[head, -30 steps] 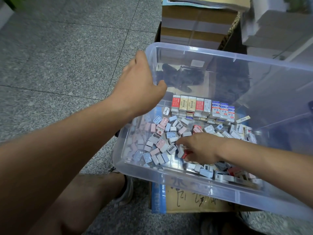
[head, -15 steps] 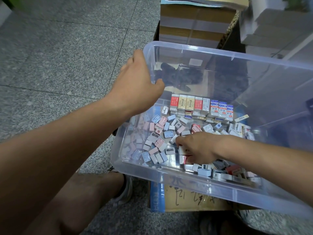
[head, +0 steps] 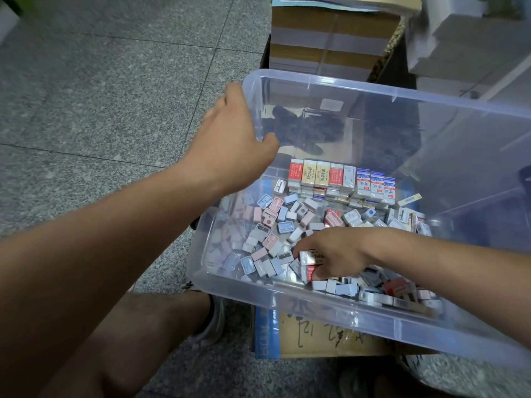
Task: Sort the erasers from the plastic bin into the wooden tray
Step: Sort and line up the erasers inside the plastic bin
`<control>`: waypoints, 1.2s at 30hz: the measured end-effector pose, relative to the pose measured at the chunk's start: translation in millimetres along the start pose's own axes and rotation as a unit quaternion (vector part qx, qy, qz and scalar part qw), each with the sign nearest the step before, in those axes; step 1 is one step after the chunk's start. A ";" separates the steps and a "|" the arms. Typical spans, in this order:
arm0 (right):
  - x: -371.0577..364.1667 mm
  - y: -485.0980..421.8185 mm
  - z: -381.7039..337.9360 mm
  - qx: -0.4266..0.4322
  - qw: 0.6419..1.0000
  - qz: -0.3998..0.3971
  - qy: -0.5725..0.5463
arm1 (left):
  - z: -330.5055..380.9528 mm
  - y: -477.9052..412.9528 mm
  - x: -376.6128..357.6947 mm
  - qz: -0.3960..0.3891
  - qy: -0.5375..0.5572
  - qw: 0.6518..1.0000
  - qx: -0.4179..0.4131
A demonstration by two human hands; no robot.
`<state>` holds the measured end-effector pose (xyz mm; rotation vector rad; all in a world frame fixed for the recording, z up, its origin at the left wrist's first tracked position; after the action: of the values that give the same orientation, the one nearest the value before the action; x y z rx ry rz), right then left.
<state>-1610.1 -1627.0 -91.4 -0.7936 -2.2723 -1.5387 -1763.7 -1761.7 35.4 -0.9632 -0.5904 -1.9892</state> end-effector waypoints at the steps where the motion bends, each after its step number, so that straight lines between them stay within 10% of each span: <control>1: -1.0 -1.2 1.1 0.000 1.000 0.010 -0.009 | 0.3 0.3 0.1 0.000 -0.002 1.000 -0.001; 23: 32.7 61.4 15.3 -0.015 0.960 0.195 -0.202 | 1.2 2.7 3.4 -0.018 -0.066 0.998 0.009; 27: 31.6 96.5 13.0 -0.010 0.905 0.221 -0.363 | 28.6 29.4 2.6 0.021 -0.239 0.957 -0.161; 31: 23.4 123.0 -0.7 0.012 0.831 0.241 -0.501 | 52.1 65.0 -25.1 -0.224 0.009 0.970 -0.096; 36: 4.0 130.0 -9.0 0.002 0.752 0.250 -0.610 | 52.1 84.9 -69.1 -0.377 0.315 0.864 0.112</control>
<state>-1537.9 -1597.7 13.2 -2.7219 -2.2818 -0.7300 -1646.2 -1739.3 15.7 0.1515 -0.8648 -2.6449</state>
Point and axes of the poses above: each hand's wrist, its own y-axis away from the middle knuckle, its own x-axis out of the back of the hand, z = x × y, the point moved 2 cm from there along -y, towards the middle knuckle, and after that the axes turned 2 degrees about y, right-handed, at the moved point
